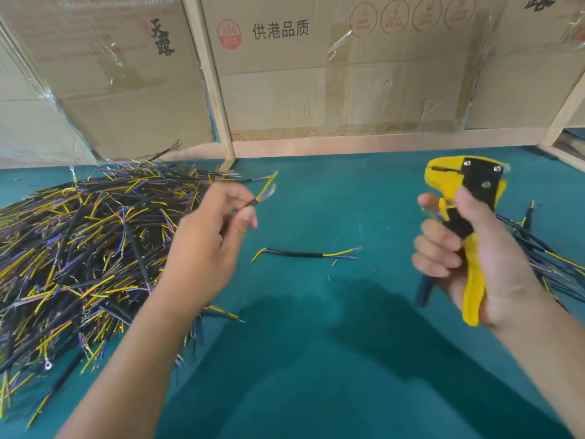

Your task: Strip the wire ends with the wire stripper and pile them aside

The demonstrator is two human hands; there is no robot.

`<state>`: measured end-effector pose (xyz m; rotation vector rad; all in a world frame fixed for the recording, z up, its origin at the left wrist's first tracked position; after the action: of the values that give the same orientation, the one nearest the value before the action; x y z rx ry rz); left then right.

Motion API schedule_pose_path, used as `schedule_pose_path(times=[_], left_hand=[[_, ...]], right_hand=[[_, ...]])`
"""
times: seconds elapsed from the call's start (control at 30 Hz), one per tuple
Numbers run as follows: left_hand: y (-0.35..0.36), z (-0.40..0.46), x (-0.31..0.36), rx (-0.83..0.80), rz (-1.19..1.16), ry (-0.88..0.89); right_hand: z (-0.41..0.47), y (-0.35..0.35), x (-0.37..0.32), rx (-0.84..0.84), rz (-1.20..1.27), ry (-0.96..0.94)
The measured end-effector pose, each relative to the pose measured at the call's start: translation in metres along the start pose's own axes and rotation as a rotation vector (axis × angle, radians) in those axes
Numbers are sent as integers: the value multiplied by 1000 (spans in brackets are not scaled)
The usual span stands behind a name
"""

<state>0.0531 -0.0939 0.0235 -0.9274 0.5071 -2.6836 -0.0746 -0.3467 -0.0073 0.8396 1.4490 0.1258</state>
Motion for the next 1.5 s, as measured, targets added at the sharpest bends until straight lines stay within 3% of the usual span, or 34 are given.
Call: schedule_pose_path(times=[0.17, 0.27, 0.5, 0.73, 0.97, 1.1, 1.3, 1.5], left_hand=[[22, -12, 17, -165, 46, 77], [20, -12, 21, -152, -11, 65], [25, -15, 23, -176, -103, -30], [41, -27, 33, -473, -320, -119], [50, -39, 39, -629, -364, -143], [54, -42, 47, -626, -429, -143], [62, -45, 55, -551, -311, -34], [59, -44, 47, -429, -198, -95]], right_hand=[[1, 5, 30, -27, -115, 149], [-2, 3, 35, -27, -170, 183], [-11, 13, 38, -204, -323, 140], [-16, 22, 47, -192, -285, 150], [-18, 23, 52, -129, -336, 93], [-19, 24, 53, -134, -365, 79], [-20, 24, 55, -135, -408, 57], [-18, 21, 57, -134, -415, 69]])
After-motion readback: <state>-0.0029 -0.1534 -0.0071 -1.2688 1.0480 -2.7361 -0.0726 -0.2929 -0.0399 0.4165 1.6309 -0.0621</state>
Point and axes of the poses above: each hand's wrist, its own z-axis towards the middle knuckle, its own y-axis out of the palm, x = y × z, the point moved 5 cm from there along z, towards the middle knuckle, and after that the axes turned 13 degrees about x, right-handed, at the moved point
